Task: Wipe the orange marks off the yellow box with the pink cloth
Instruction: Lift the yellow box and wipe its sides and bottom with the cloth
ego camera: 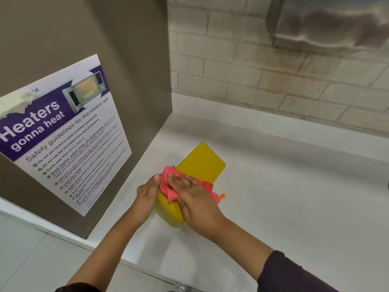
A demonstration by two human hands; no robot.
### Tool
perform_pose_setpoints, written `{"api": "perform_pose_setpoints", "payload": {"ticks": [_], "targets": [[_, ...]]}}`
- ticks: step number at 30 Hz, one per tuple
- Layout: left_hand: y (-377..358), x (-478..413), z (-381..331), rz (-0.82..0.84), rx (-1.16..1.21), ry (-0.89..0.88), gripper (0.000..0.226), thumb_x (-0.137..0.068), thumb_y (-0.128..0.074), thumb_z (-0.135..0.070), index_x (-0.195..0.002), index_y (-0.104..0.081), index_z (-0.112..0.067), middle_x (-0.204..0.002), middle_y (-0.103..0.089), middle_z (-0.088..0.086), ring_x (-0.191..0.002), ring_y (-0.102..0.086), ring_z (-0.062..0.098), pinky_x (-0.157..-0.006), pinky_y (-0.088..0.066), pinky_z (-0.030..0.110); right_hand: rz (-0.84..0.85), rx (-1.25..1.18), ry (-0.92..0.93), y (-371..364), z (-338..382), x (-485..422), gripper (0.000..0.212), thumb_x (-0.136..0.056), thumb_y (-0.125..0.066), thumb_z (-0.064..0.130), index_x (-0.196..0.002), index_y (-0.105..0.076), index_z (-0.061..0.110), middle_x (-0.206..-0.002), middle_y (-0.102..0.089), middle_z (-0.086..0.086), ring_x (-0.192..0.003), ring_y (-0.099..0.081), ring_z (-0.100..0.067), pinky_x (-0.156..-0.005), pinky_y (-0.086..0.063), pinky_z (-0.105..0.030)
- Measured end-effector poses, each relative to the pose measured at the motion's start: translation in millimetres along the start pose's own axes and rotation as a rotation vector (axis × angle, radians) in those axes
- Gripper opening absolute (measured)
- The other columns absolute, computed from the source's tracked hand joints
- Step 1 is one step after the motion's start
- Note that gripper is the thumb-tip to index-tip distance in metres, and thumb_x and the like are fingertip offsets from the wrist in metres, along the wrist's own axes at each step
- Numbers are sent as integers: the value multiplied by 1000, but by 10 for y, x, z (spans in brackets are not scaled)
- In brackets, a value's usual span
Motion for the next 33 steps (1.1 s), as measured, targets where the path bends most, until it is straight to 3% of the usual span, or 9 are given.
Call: {"api": "perform_pose_setpoints", "payload": {"ticks": [4, 10, 12, 15, 24, 26, 29, 31, 33], "targets": [[1, -6, -16, 85, 68, -14, 52, -94, -14, -61, -131, -48, -46, -133, -57, -5, -133, -43, 10, -119, -19, 42, 131, -27, 162, -1, 7, 101, 48, -87, -52, -3, -135, -46, 4, -142, -45, -11, -138, -26, -19, -115, -8, -27], [15, -17, -52, 55, 30, -37, 49, -95, -22, -57, -131, -51, -40, -133, -57, -9, -126, -48, 5, -112, -31, 30, 321, 62, 477, 1, -81, 218, 36, -88, -46, 0, -122, -58, 3, -132, -56, -12, -132, -40, -30, -114, -15, -39], [9, -12, -64, 43, 37, -50, 42, -93, -31, -55, -126, -54, -42, -128, -59, -10, -122, -50, -1, -108, -33, 21, 299, 92, 496, 29, -174, 222, 40, -83, -55, -6, -122, -58, 3, -133, -55, -13, -132, -40, -32, -114, -17, -43], [10, -1, -85, 23, 54, -62, 37, -88, -37, -49, -119, -57, -46, -123, -61, -11, -114, -53, -10, -92, -35, 2, 172, 74, 355, 84, -364, 185, 50, -74, -63, -12, -122, -58, 2, -132, -55, -14, -131, -37, -31, -114, -17, -43], [0, -51, -74, 8, 30, -23, 39, -88, -29, -51, -122, -50, -51, -124, -56, -10, -112, -52, 0, -87, -38, 15, -341, -336, -316, 278, -867, 45, 38, -97, -39, 2, -130, -52, 17, -133, -51, 11, -130, -40, -3, -117, -17, -34], [-1, -52, -62, 6, 23, -29, 40, -89, -30, -50, -124, -49, -48, -127, -55, -8, -115, -51, 4, -91, -37, 18, -428, -387, -480, 309, -952, -13, 34, -100, -38, 8, -130, -51, 15, -131, -53, 8, -125, -46, -9, -112, -29, -33], [-9, -49, -54, 10, 28, -55, 38, -93, -35, -55, -127, -48, -44, -128, -56, -5, -120, -51, 7, -96, -38, 20, -488, -392, -609, 352, -1008, -151, 29, -100, -37, 13, -123, -54, 9, -115, -61, 0, -109, -57, -21, -91, -43, -15], [-24, -47, -49, 13, 27, -62, 38, -93, -38, -52, -129, -47, -43, -128, -55, -3, -120, -51, 8, -98, -38, 21, -503, -370, -643, 356, -970, -228, 29, -100, -35, 13, -122, -54, 10, -110, -62, -2, -102, -58, -22, -91, -45, -26], [-33, -42, -36, 11, 38, -54, 37, -92, -39, -46, -129, -46, -45, -128, -55, -5, -121, -50, 9, -99, -39, 24, -456, -286, -593, 292, -849, -242, 33, -101, -34, 15, -130, -50, 13, -123, -60, -9, -113, -55, -25, -104, -37, -37]]}}
Point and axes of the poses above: each hand's wrist, its own x-axis away from the middle knuckle, its own y-axis out of the back of the hand, z = x × y, the point moved 3 cm from there along -x, towards the middle knuckle
